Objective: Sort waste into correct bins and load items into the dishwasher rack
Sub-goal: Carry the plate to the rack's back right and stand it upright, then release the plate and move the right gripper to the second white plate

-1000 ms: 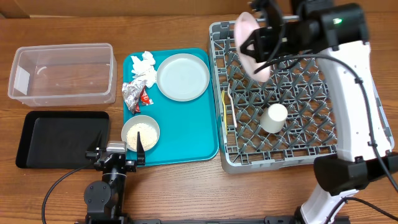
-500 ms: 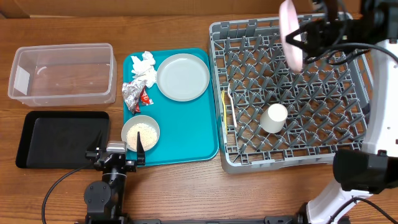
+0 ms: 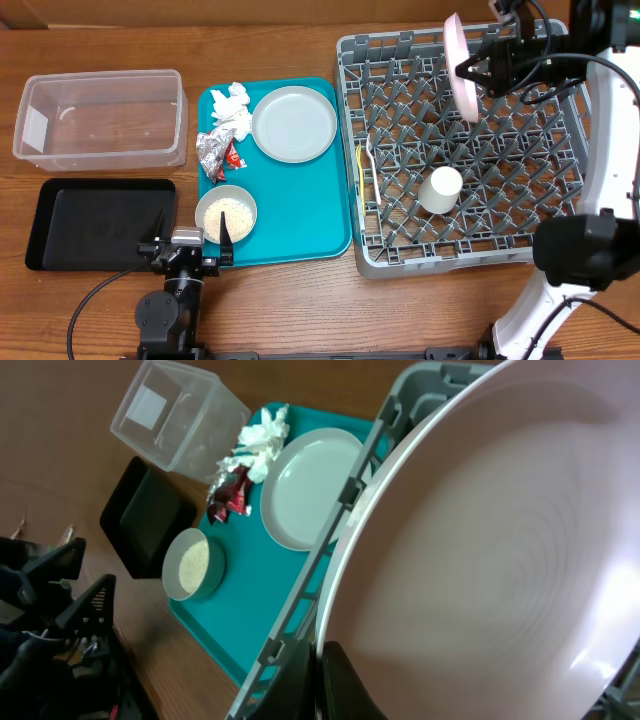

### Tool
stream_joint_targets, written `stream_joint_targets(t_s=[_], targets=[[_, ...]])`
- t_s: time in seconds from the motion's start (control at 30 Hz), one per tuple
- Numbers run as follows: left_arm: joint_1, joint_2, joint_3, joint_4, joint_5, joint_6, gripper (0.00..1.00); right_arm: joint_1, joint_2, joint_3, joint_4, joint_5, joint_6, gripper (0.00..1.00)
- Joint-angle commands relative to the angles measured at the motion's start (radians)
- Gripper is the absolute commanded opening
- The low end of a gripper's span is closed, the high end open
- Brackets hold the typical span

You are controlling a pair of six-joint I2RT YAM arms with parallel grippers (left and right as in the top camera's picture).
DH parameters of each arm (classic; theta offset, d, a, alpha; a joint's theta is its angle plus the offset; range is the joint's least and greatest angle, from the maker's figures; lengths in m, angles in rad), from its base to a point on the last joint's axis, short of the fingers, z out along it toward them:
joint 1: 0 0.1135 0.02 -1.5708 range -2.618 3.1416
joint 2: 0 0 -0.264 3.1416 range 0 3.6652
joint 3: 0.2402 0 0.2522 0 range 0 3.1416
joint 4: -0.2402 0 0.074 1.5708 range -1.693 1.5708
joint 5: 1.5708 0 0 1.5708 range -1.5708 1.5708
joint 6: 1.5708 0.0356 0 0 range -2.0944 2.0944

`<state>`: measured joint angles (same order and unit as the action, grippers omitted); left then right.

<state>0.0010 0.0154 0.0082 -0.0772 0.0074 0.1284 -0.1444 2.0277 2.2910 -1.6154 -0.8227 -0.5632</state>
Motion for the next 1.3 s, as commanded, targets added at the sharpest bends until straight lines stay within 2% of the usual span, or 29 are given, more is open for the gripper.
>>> stream_joint_targets(t_s=[0.0, 0.43, 0.83, 0.87, 0.97, 1.0, 1.03, 1.07, 1.27], targets=[[0.005, -0.003, -0.003, -0.001, -0.004, -0.017, 1.00, -0.008, 0.036, 0.025, 0.003, -0.016, -0.021, 0.04], [0.005, -0.003, -0.003, -0.001, -0.004, -0.017, 1.00, -0.009, 0.077, -0.004, 0.024, 0.040, -0.021, 0.04], [0.005, -0.003, -0.003, -0.001, -0.004, -0.017, 1.00, -0.028, 0.077, -0.127, 0.096, 0.031, -0.010, 0.04], [0.005, -0.003, -0.003, -0.001, -0.004, -0.017, 1.00, -0.032, 0.077, -0.127, 0.097, 0.025, -0.010, 0.06], [0.005, -0.003, -0.003, -0.001, -0.004, -0.017, 1.00, -0.064, 0.076, -0.123, 0.098, -0.003, -0.008, 0.26], [0.005, -0.003, -0.003, -0.001, -0.004, -0.017, 1.00, -0.076, 0.076, -0.123, 0.096, -0.008, 0.002, 0.36], [0.005, -0.003, -0.003, -0.001, -0.004, -0.017, 1.00, -0.092, 0.075, -0.123, 0.090, -0.019, 0.016, 0.51], [0.005, -0.003, -0.003, -0.001, -0.004, -0.017, 1.00, -0.098, 0.072, -0.123, 0.086, -0.025, 0.015, 0.56], [0.005, -0.003, -0.003, -0.001, -0.004, -0.017, 1.00, -0.095, -0.002, -0.122, 0.082, -0.063, 0.017, 0.54]])
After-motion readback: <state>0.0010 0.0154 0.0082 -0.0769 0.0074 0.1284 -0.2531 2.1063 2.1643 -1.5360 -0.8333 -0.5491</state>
